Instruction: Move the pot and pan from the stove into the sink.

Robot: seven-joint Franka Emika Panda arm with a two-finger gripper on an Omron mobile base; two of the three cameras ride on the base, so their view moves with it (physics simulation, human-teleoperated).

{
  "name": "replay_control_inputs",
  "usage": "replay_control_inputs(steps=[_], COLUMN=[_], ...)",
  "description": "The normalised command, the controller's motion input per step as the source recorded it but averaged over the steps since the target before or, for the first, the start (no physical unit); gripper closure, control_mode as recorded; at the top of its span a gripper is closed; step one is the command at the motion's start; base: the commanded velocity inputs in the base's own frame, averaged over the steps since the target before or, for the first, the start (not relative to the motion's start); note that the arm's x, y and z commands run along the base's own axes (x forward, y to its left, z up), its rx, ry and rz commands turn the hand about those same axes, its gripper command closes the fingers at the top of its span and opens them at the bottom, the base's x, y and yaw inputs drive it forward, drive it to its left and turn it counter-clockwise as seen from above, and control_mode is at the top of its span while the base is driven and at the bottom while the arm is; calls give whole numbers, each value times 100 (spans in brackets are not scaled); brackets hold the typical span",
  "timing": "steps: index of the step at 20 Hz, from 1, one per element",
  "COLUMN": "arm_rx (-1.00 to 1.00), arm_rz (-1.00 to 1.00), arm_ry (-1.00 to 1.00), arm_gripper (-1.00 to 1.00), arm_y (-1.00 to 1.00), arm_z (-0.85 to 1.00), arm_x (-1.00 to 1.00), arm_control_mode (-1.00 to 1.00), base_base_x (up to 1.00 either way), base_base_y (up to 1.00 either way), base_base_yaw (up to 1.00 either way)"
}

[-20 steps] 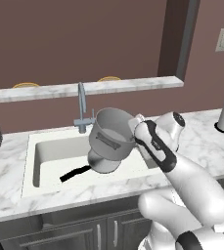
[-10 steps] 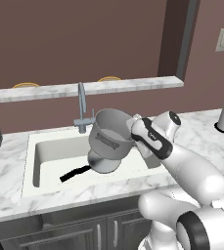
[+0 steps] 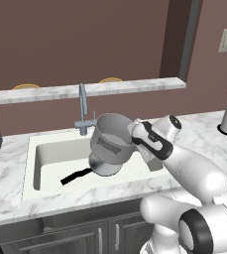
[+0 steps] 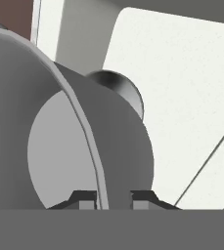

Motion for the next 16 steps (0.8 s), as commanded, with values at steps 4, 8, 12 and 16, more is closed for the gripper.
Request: replay_control_inputs(steps=[4,8,12,16], arm_rx=[-1,-2,-3,-4], arm_rz=[0,0,0,0], arm_ry=[0,0,0,0], arm_gripper=[100,100,100,100], arm_y=[0,1,4,7], arm_z=[-28,-23,-26,-29], arm_x=[17,26,28,28], arm_control_mode=[-100,-100,-100,-100], base_base_x=[0,0,0,0], base_base_y=[0,0,0,0], base_base_yaw=[0,0,0,0])
